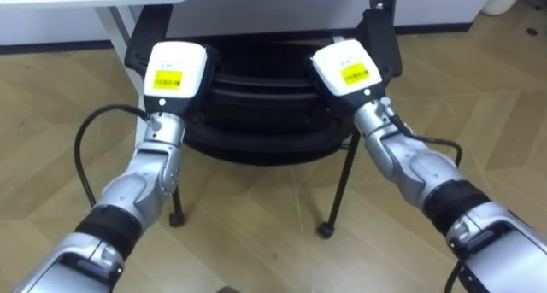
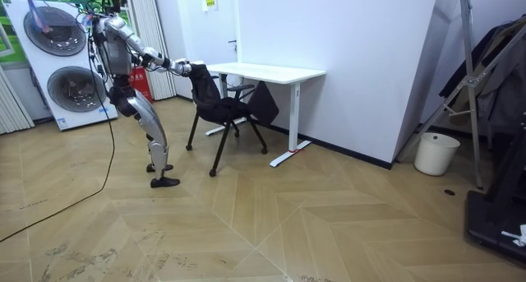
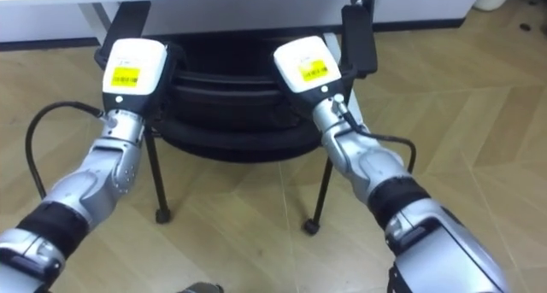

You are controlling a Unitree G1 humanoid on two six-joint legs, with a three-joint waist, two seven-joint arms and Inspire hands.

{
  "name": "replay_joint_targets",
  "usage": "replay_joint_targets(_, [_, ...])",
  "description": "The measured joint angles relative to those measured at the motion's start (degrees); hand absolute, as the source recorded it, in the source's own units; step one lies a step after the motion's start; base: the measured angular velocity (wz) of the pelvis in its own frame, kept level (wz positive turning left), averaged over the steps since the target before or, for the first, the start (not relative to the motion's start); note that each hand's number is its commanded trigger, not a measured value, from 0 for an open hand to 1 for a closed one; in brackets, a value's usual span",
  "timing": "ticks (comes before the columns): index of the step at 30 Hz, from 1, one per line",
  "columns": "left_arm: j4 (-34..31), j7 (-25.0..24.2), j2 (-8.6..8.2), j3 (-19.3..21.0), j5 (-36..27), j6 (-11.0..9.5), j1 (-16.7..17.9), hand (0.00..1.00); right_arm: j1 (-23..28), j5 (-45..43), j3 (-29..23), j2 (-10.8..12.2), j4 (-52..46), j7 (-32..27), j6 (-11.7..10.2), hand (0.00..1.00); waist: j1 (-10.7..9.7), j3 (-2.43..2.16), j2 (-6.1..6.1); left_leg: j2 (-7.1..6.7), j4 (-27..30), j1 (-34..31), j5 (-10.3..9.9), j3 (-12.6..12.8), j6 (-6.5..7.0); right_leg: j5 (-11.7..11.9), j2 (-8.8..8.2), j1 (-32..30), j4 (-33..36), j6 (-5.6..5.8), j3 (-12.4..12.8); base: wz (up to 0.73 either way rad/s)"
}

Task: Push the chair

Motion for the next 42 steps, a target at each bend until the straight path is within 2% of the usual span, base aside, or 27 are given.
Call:
replay_joint_targets(2, [0.0,-0.1,0.01,0.0,-0.1,0.0,0.0,1.00,-0.1,0.0,0.0,0.0,0.1,0.2,0.0,1.00,-1.2,0.08,0.06,0.26,0.1,0.2,0.1,0.5,-0.04,-0.6,-0.07,0.9,0.1,-0.29,-0.8,0.30])
replay_joint_targets(4, [0.0,-0.3,0.15,0.0,-0.2,0.0,0.0,1.00,-0.1,0.0,0.0,-0.1,0.0,0.5,0.0,1.00,-1.2,0.27,-0.18,1.55,0.3,0.6,0.0,4.2,-0.02,-1.8,-0.20,1.4,0.6,-0.20,-1.1,0.12])
replay_joint_targets(8, [0.1,-0.5,0.18,0.0,-0.5,0.0,0.0,1.00,-0.1,-0.1,0.0,-0.4,-0.3,1.0,0.0,1.00,-2.1,0.55,0.18,2.49,2.5,0.4,0.0,6.6,0.02,-2.5,-0.14,2.7,0.8,-0.88,-2.5,0.17])
replay_joint_targets(9, [0.3,-0.5,0.20,-0.1,-0.6,0.0,0.0,1.00,-0.1,-0.1,0.0,-0.3,-0.2,1.4,0.1,1.00,-2.9,0.71,0.36,3.03,3.0,0.3,0.0,8.0,0.06,-2.7,-0.12,3.4,0.8,-1.20,-3.0,0.27])
replay_joint_targets(12, [0.3,-0.6,0.47,-0.3,-1.1,0.0,0.0,1.00,-0.1,-0.1,-0.1,-0.4,-0.7,1.8,0.0,1.00,-3.6,0.91,0.71,3.28,3.0,0.4,0.0,8.4,0.10,-3.1,-0.14,4.1,0.7,-1.41,-3.9,0.16])
replay_joint_targets(13, [0.3,-0.5,0.41,-0.3,-1.3,-0.1,0.0,1.00,-0.1,-0.2,-0.1,-0.6,-0.9,1.8,0.0,0.85,-3.6,0.89,0.91,3.28,3.0,0.4,0.0,8.3,0.10,-3.1,-0.13,4.1,0.7,-1.56,-4.0,0.04])
replay_joint_targets(15, [0.3,-0.5,0.30,-0.5,-1.5,-0.1,0.0,1.00,-0.1,-0.3,0.0,-0.8,-1.0,1.8,0.0,0.15,-3.7,0.85,1.15,3.22,2.6,0.5,0.0,8.3,0.10,-3.1,-0.14,4.1,0.6,-1.56,-4.0,0.00])
replay_joint_targets(16, [0.3,-0.5,0.21,-0.6,-1.6,0.0,0.0,1.00,-0.1,-0.3,0.0,-0.9,-1.1,1.8,0.0,0.00,-3.7,0.82,1.21,3.17,2.0,0.8,0.0,8.3,0.10,-3.1,-0.21,4.1,0.5,-1.54,-3.9,0.00])
replay_joint_targets(18, [0.3,-0.5,0.09,-0.7,-1.8,0.1,0.0,1.00,-0.1,-0.2,-0.1,-1.0,-1.2,2.0,0.0,0.00,-4.0,0.71,1.39,3.16,0.6,1.4,0.0,8.4,0.13,-2.7,-0.20,4.2,-0.2,-1.40,-3.9,0.00])
replay_joint_targets(19, [0.3,-0.5,-0.08,-0.7,-1.9,0.3,0.0,0.37,-0.1,0.1,-0.6,-1.0,-1.5,2.6,0.0,0.00,-4.3,0.60,1.60,3.12,-0.2,1.5,0.2,8.5,0.25,-2.4,-0.23,4.2,-0.6,-1.28,-3.9,0.00])
replay_joint_targets(20, [0.3,-0.5,-0.28,-0.7,-1.9,0.4,0.0,0.09,-0.1,0.2,-1.2,-1.0,-1.6,3.0,-0.1,0.00,-4.4,0.55,1.73,3.08,-0.3,1.5,0.3,8.5,0.35,-2.3,-0.27,4.2,-0.7,-1.18,-3.9,0.00])
replay_joint_targets(21, [0.3,-0.6,-0.81,-0.6,-1.9,0.9,0.0,0.00,-0.1,0.5,-2.2,-0.9,-1.7,4.1,-0.1,0.00,-4.5,0.37,2.03,3.10,-0.9,1.6,0.5,8.7,0.53,-1.8,-0.18,4.3,-1.4,-1.01,-3.8,-0.04])
replay_joint_targets(24, [0.3,-1.5,-1.97,-0.5,-2.0,1.3,0.1,0.00,-0.1,4.0,-4.6,-0.8,-1.9,6.8,0.0,0.00,-4.6,0.19,2.36,3.09,-3.4,3.4,1.6,9.5,1.09,-0.2,0.06,5.5,-4.0,-0.51,-3.3,-0.09])
replay_joint_targets(26, [0.3,-2.2,-2.86,-0.3,-3.4,1.3,0.1,0.00,0.0,6.2,-5.6,-0.8,-1.9,8.8,0.9,0.00,-4.8,-0.07,2.57,2.88,-4.9,4.2,2.2,9.6,1.53,0.6,0.12,6.5,-5.7,0.00,-3.3,-0.02])
replay_joint_targets(27, [0.2,-2.7,-3.61,-0.3,-4.7,1.2,0.1,0.00,0.1,6.5,-6.5,-0.9,-1.9,10.3,1.3,0.00,-4.9,-0.55,2.68,2.75,-5.5,4.5,2.4,9.6,1.78,1.0,0.14,6.7,-6.5,0.34,-3.2,-0.04])
replay_joint_targets(29, [0.0,-2.9,-4.09,0.2,-6.3,0.4,0.1,0.00,0.1,6.5,-7.3,-1.0,-2.2,11.3,1.3,0.00,-4.5,-0.87,2.47,2.58,-6.3,4.8,2.7,10.2,2.14,1.5,-0.09,6.7,-6.7,0.55,-2.9,-0.07])
replay_joint_targets(31, [-0.3,-3.2,-4.11,0.6,-8.6,-0.5,0.1,0.00,0.1,6.3,-7.4,-1.8,-3.9,11.9,1.2,0.00,-4.6,-1.41,1.71,2.52,-7.4,5.4,3.1,10.4,2.37,2.0,-0.08,7.0,-7.5,0.67,-2.8,-0.04])
replay_joint_targets(32, [-0.3,-3.3,-4.09,0.6,-9.2,-0.7,0.1,0.00,0.0,6.4,-7.4,-1.9,-4.1,11.9,1.2,0.00,-4.6,-1.52,1.53,2.54,-7.9,5.6,3.3,10.4,2.44,2.2,-0.03,7.3,-7.8,0.70,-2.9,0.00])
replay_joint_targets(34, [-0.7,-5.1,-4.06,2.3,-11.1,-1.5,0.1,0.00,-0.1,5.7,-7.5,-2.4,-5.5,12.0,1.2,0.00,-5.3,-2.25,0.43,2.56,-9.3,6.7,4.0,10.5,2.63,2.8,0.15,8.3,-9.5,0.91,-3.0,0.03])
replay_joint_targets(35, [-0.9,-5.4,-4.06,2.4,-11.4,-1.5,0.1,0.00,-0.1,5.5,-7.5,-2.7,-6.0,12.3,1.2,0.00,-5.4,-2.26,0.18,2.60,-9.7,7.1,4.1,10.6,2.68,3.0,0.25,8.7,-9.9,0.96,-3.1,-0.05])
replay_joint_targets(36, [-1.3,-6.2,-3.94,2.8,-12.8,-1.4,0.1,0.00,-0.1,4.9,-7.5,-3.3,-7.0,13.3,1.1,0.00,-5.4,-2.78,-0.62,2.66,-10.7,7.7,4.4,11.0,2.75,3.3,0.36,8.9,-10.4,0.99,-2.7,-0.09])
replay_joint_targets(39, [-3.7,-8.0,-2.91,4.2,-14.5,-1.3,0.0,0.00,-0.7,2.7,-6.9,-6.0,-10.0,15.4,0.8,0.00,-6.6,-2.87,-2.14,2.66,-11.3,8.3,4.6,10.9,2.79,3.5,0.63,9.5,-11.1,1.14,-2.4,-0.03])
replay_joint_targets(41, [-5.4,-9.5,-0.53,4.5,-14.7,-1.4,-0.1,0.00,-1.4,1.1,-6.9,-8.0,-12.9,17.1,0.3,0.00,-6.9,-2.91,-2.22,2.72,-11.8,8.9,4.8,11.0,2.83,3.9,0.86,10.1,-11.8,1.25,-2.2,-0.03])
replay_joint_targets(42, [-5.4,-10.3,1.32,4.6,-15.7,-1.4,-0.2,0.00,-2.2,1.0,-6.9,-8.9,-14.2,17.0,-0.2,0.00,-7.7,-2.90,-2.22,2.75,-12.4,9.6,4.9,11.0,2.87,4.1,1.00,10.9,-12.5,1.31,-2.1,-0.08])
